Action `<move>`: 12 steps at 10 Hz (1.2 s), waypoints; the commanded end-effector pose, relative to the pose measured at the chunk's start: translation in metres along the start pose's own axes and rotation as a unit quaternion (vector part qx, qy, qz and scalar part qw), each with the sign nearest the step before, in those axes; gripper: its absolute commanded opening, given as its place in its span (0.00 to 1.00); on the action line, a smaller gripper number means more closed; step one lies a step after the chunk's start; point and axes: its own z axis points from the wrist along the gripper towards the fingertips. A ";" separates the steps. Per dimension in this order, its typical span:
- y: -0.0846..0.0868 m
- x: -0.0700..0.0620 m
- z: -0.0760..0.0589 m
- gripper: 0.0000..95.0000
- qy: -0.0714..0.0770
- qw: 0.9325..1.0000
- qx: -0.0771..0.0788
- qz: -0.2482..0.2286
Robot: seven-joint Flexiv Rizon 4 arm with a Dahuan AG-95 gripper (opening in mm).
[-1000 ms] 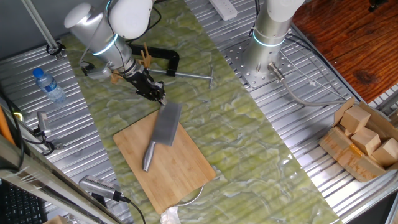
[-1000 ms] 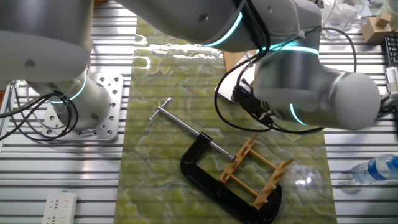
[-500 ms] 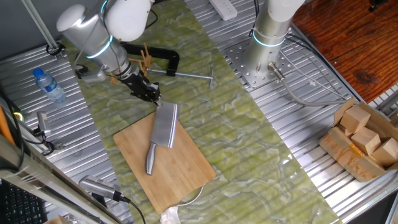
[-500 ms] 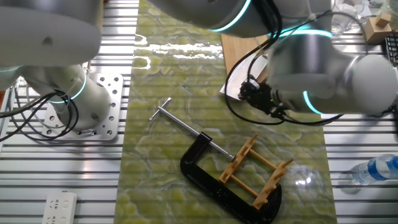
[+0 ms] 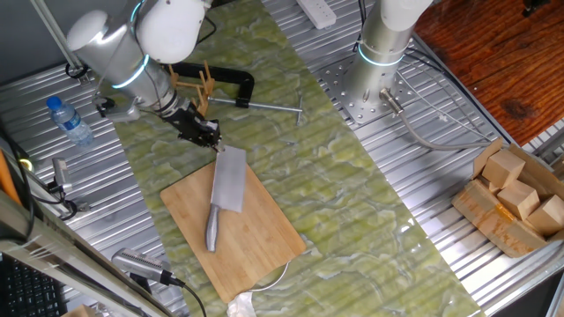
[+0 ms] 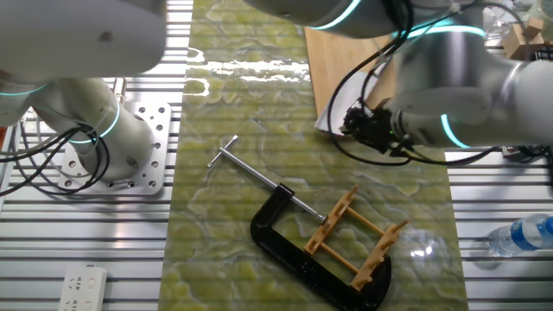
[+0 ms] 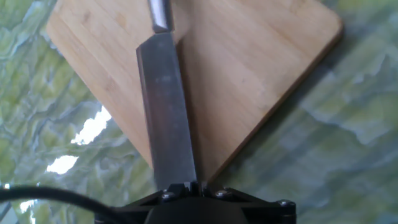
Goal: Put the knife on the knife rack
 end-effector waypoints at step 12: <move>-0.036 -0.008 -0.013 0.00 0.016 0.999 -0.003 -0.049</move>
